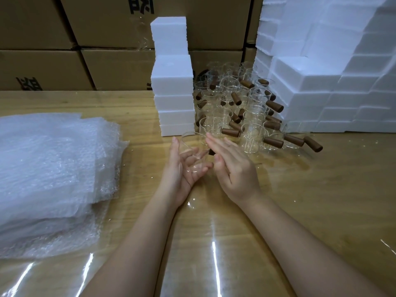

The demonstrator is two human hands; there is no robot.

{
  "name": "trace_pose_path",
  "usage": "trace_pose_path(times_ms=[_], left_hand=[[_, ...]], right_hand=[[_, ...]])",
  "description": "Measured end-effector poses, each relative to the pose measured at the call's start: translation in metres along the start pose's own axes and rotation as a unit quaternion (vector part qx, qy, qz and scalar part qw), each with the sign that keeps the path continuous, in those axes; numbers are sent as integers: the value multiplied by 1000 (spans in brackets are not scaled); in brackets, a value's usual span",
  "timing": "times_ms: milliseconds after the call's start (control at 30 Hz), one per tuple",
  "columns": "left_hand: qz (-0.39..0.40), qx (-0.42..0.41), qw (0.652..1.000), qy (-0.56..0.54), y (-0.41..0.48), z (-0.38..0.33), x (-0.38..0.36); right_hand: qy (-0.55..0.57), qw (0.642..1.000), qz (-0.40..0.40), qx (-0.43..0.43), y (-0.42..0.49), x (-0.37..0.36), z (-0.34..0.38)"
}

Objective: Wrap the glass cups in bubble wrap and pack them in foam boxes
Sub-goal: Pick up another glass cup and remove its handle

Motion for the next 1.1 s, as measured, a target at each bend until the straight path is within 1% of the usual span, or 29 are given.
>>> trace_pose_path(times_ms=[100, 267, 467, 533, 667, 933, 1000, 1100], left_hand=[[-26, 1, 1000, -6, 0, -2, 1], [-37, -14, 999, -15, -1, -5, -2], [8, -30, 999, 29, 0, -2, 1], [22, -34, 998, 40, -1, -2, -1], [61, -52, 993, 92, -3, 0, -7], [113, -61, 981, 146, -7, -1, -16], [115, -60, 979, 155, -7, 1, -15], [97, -46, 982, 154, -7, 2, -14]], right_hand=[[-5, 1000, 14, 10, 0, -2, 1], [13, 999, 15, 50, -1, 0, 4], [7, 993, 12, 117, -3, -3, 13], [4, 992, 8, 127, -3, -3, 15], [4, 992, 7, 123, -3, -3, 14], [6, 996, 8, 93, -1, -3, 12], [-4, 997, 12, 76, -1, -3, 12], [-30, 999, 7, 45, 0, -3, 9]])
Point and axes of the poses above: each hand's wrist, its own y-axis towards the middle knuckle, its own x-axis out of the back of the hand, z = x × y, the point moved 3 cm from there along y, towards the middle knuckle, and after that the axes turned 14 degrees about -x, right-handed, at the moved point
